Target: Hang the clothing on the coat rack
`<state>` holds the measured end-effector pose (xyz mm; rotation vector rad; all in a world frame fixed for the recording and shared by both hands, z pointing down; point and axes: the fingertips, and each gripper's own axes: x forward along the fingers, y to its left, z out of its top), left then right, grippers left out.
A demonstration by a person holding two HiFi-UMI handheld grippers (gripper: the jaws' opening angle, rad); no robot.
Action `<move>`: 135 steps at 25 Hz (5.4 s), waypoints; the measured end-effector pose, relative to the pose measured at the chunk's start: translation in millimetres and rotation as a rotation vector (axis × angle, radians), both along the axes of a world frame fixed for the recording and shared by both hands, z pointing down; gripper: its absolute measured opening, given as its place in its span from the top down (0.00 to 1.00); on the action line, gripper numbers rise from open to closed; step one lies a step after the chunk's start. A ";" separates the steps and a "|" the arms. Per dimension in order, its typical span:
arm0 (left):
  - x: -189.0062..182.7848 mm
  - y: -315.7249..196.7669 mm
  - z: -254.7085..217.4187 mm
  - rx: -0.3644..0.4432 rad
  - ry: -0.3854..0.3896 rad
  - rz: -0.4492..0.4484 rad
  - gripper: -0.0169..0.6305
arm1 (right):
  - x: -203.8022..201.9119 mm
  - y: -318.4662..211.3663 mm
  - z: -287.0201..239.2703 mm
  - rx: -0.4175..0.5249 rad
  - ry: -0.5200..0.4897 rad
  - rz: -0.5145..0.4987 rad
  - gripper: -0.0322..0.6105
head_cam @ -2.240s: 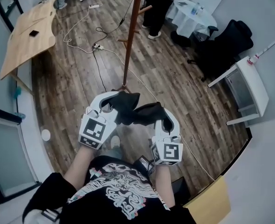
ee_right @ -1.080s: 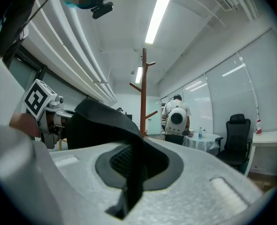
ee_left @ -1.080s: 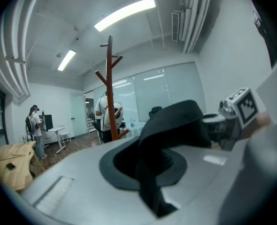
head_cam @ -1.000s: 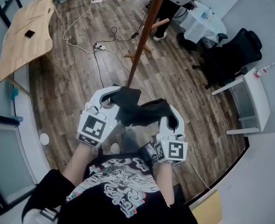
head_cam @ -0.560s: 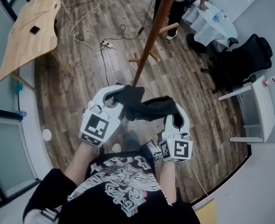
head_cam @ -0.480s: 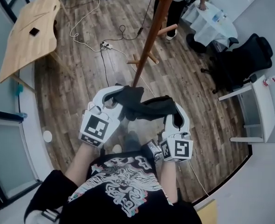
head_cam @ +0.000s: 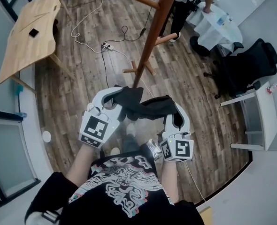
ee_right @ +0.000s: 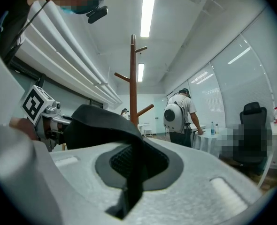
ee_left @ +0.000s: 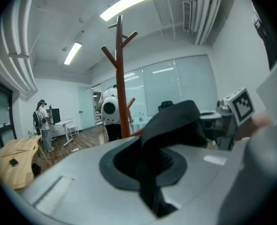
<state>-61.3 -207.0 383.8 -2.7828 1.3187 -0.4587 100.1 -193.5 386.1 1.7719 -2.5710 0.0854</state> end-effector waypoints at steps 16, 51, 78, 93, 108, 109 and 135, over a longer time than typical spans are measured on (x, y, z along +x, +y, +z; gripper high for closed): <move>6.7 -41.8 -3.5 -0.019 -0.015 -0.058 0.96 | 17.0 -58.2 -5.5 0.002 -0.030 -0.050 0.93; -6.9 -115.7 -11.1 -0.012 -0.015 -0.140 0.96 | 3.7 -156.1 -25.1 0.060 0.011 -0.144 0.93; -15.7 -169.9 -6.4 0.001 -0.045 -0.156 0.96 | -8.1 -224.8 -7.7 0.067 -0.013 -0.157 0.93; -19.1 -175.4 40.0 -0.075 -0.068 -0.214 0.96 | -23.7 -237.0 38.1 0.004 -0.014 -0.240 0.93; -11.0 -171.8 79.3 -0.166 -0.083 -0.185 0.96 | -42.0 -233.3 76.0 -0.044 0.044 -0.293 0.93; -10.3 -171.1 81.1 -0.172 -0.083 -0.184 0.96 | -42.8 -232.8 77.0 -0.046 0.045 -0.296 0.93; 32.4 -143.2 141.6 -0.325 -0.061 -0.093 0.96 | -48.4 -204.5 116.2 -0.118 0.056 -0.339 0.93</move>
